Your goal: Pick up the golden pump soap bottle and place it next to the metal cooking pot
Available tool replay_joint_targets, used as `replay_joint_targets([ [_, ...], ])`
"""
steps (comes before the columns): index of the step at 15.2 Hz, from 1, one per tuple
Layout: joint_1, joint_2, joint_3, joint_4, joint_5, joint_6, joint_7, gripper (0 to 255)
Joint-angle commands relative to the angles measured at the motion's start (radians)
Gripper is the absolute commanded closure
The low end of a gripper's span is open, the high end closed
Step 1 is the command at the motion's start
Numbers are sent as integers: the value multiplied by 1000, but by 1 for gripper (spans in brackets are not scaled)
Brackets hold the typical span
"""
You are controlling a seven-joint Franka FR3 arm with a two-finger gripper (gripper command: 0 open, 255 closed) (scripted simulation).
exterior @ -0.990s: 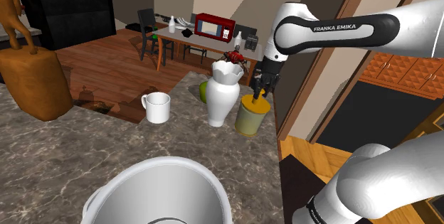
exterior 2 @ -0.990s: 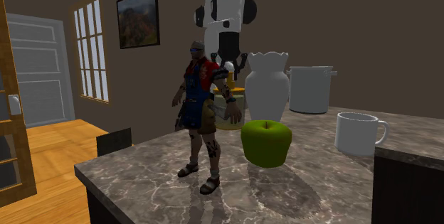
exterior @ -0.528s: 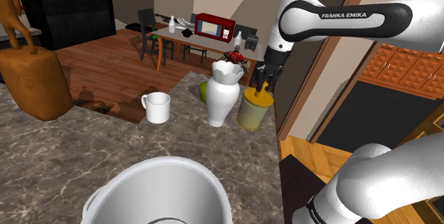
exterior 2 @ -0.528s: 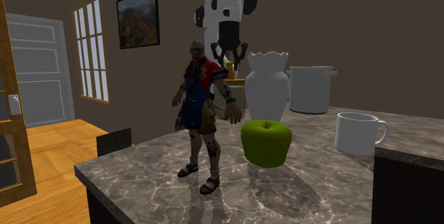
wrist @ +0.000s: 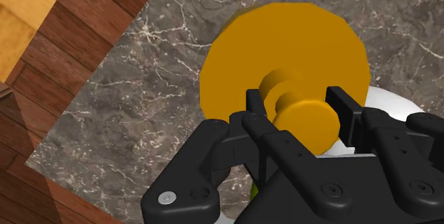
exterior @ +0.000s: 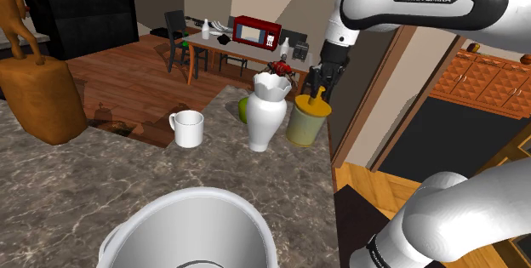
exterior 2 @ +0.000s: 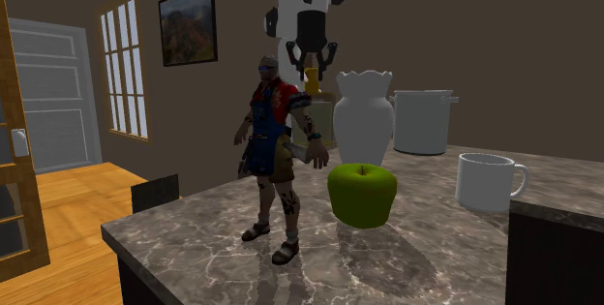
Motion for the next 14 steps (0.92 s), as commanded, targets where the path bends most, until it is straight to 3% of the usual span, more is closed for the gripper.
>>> replay_joint_targets([
  [1,1,0,3,26,1,-26,3,255],
  [14,4,36,5,234,5,-198,1,255],
])
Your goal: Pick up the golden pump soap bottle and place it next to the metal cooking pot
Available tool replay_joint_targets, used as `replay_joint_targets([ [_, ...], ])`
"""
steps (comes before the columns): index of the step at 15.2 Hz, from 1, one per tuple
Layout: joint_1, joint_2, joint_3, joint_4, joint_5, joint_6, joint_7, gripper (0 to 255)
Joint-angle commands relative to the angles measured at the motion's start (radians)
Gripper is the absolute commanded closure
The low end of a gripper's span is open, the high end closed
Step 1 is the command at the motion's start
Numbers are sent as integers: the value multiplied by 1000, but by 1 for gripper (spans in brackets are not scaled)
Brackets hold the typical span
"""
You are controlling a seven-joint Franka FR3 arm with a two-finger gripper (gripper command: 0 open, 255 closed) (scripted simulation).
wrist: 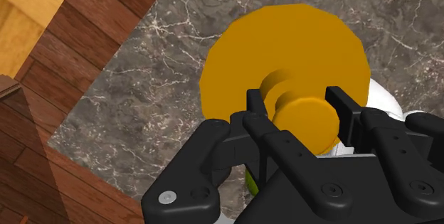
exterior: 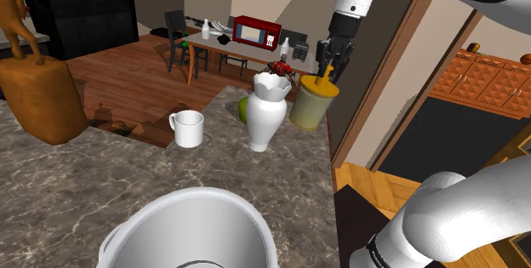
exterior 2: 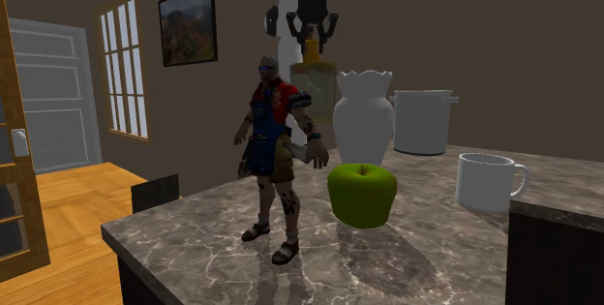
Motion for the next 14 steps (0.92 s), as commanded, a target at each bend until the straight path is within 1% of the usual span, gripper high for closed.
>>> replay_joint_targets([
  [1,0,10,-1,37,0,-26,-2,255],
  [14,2,86,-1,291,5,-205,-6,255],
])
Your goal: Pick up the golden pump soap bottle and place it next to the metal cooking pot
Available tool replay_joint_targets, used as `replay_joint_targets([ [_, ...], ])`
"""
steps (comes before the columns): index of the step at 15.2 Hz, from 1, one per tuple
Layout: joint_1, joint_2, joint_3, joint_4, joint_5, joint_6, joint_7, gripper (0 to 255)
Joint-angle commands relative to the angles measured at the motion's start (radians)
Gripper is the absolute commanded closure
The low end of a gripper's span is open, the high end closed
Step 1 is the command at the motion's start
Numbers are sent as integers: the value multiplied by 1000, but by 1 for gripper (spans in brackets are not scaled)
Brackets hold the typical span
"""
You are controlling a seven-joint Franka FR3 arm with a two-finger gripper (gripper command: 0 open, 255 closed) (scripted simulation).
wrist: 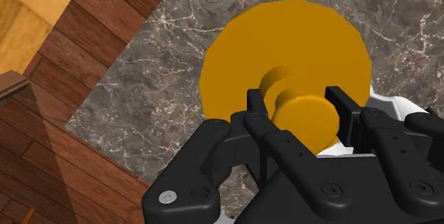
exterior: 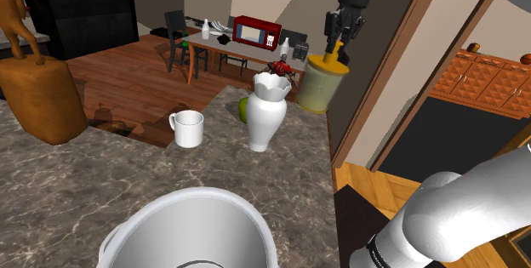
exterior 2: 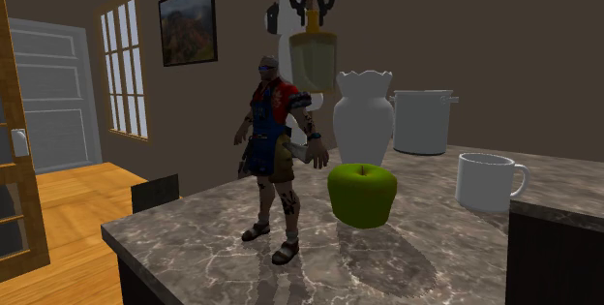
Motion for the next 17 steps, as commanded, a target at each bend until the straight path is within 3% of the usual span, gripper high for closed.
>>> replay_joint_targets([
  [1,0,15,0,48,1,-32,0,255],
  [13,1,133,-4,351,7,-217,-7,255],
  [17,39,129,65,347,24,-217,106,255],
])
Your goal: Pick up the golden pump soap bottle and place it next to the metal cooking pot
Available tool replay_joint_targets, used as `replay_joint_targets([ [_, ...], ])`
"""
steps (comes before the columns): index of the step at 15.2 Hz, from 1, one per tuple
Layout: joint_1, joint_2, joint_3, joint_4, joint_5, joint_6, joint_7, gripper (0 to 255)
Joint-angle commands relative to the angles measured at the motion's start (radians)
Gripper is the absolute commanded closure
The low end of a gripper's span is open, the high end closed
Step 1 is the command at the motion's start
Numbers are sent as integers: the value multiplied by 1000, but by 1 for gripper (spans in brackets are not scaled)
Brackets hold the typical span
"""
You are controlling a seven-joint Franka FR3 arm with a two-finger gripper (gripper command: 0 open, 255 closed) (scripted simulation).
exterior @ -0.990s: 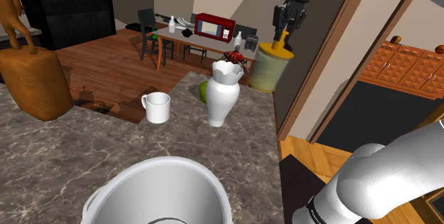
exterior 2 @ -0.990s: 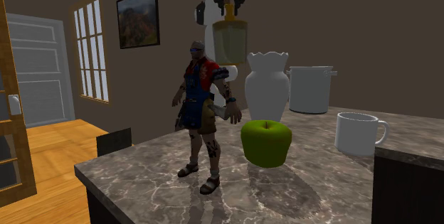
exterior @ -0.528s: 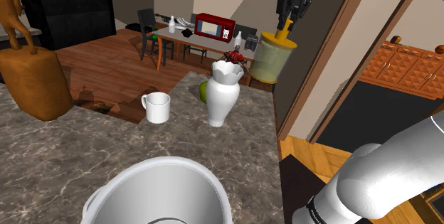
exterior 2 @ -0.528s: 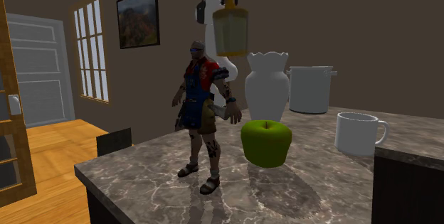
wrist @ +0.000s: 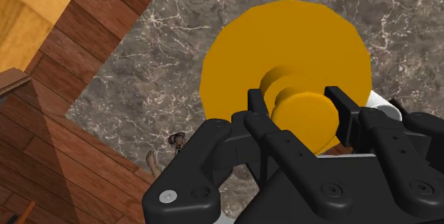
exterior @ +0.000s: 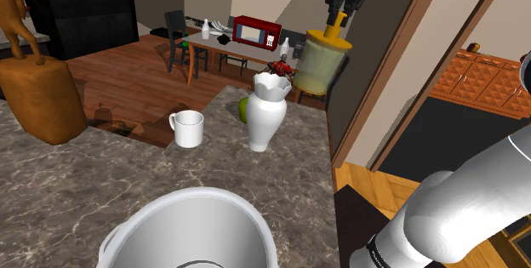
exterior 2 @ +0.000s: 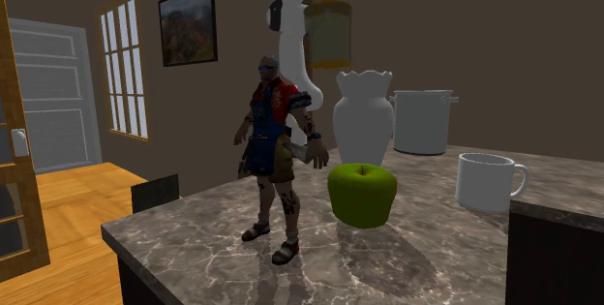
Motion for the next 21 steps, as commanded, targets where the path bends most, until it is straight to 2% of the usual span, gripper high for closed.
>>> replay_joint_targets([
  [1,18,6,34,10,8,-4,56,255],
  [7,76,45,138,55,28,-7,226,255],
  [12,130,116,226,136,30,-16,370,255],
  [17,201,230,314,271,4,-40,518,255],
  [21,288,368,381,449,-53,-87,640,255],
])
